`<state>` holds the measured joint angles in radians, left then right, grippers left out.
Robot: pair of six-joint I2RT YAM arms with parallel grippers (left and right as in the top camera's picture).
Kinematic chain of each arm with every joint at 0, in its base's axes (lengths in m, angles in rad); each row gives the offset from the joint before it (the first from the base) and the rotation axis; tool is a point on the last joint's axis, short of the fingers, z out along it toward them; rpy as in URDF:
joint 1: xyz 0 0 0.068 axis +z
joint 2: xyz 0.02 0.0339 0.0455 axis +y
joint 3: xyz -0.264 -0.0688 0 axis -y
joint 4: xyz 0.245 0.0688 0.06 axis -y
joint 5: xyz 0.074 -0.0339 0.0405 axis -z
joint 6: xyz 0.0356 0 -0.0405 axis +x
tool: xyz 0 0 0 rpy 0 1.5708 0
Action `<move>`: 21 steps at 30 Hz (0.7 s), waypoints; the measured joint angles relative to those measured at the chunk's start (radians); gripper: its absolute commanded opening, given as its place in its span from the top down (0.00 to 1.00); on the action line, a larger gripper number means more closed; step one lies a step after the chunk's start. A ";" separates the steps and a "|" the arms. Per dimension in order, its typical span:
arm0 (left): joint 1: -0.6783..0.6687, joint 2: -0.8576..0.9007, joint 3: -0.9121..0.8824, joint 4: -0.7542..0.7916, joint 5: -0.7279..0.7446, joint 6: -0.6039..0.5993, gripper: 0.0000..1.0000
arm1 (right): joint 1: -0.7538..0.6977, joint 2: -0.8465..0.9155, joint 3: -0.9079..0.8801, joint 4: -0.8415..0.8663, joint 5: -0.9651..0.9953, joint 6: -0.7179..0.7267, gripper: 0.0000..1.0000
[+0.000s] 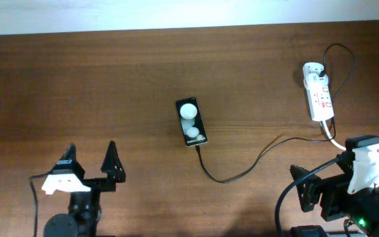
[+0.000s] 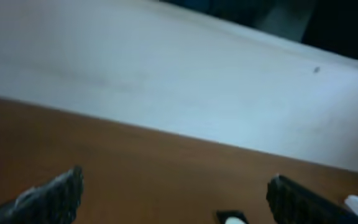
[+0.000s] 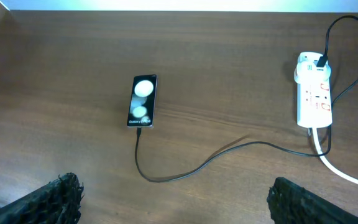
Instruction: Plug charger to phone and switch on socket
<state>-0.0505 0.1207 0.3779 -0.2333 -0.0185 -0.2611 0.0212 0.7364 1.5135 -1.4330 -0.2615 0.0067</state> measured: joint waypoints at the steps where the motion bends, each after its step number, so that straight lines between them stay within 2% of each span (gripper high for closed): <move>1: 0.009 -0.014 -0.040 0.068 0.004 -0.016 0.01 | 0.000 0.000 0.000 0.000 0.000 0.000 0.01; 3: 0.040 -0.095 -0.149 0.173 0.006 -0.053 0.01 | 0.000 0.000 0.000 0.000 0.000 0.000 0.01; 5: 0.058 -0.105 -0.207 0.205 0.002 -0.090 0.01 | 0.000 0.000 0.000 0.000 0.000 0.000 0.01; 9: 0.060 -0.108 -0.327 0.410 -0.025 -0.126 0.01 | 0.000 0.000 0.000 0.000 0.000 0.000 0.01; 13: 0.060 -0.108 -0.363 0.379 -0.047 -0.126 0.01 | 0.000 0.000 0.000 0.000 0.000 0.000 0.01; 17: 0.060 -0.111 -0.367 0.169 -0.060 -0.124 0.01 | 0.000 0.000 0.000 0.000 0.000 0.000 0.01; 21: 0.060 -0.110 -0.367 0.158 -0.037 -0.098 0.01 | 0.000 0.000 0.000 0.000 0.000 0.000 0.01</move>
<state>0.0090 0.0109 0.0109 -0.0757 -0.0555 -0.3595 0.0212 0.7364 1.5135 -1.4330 -0.2615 0.0067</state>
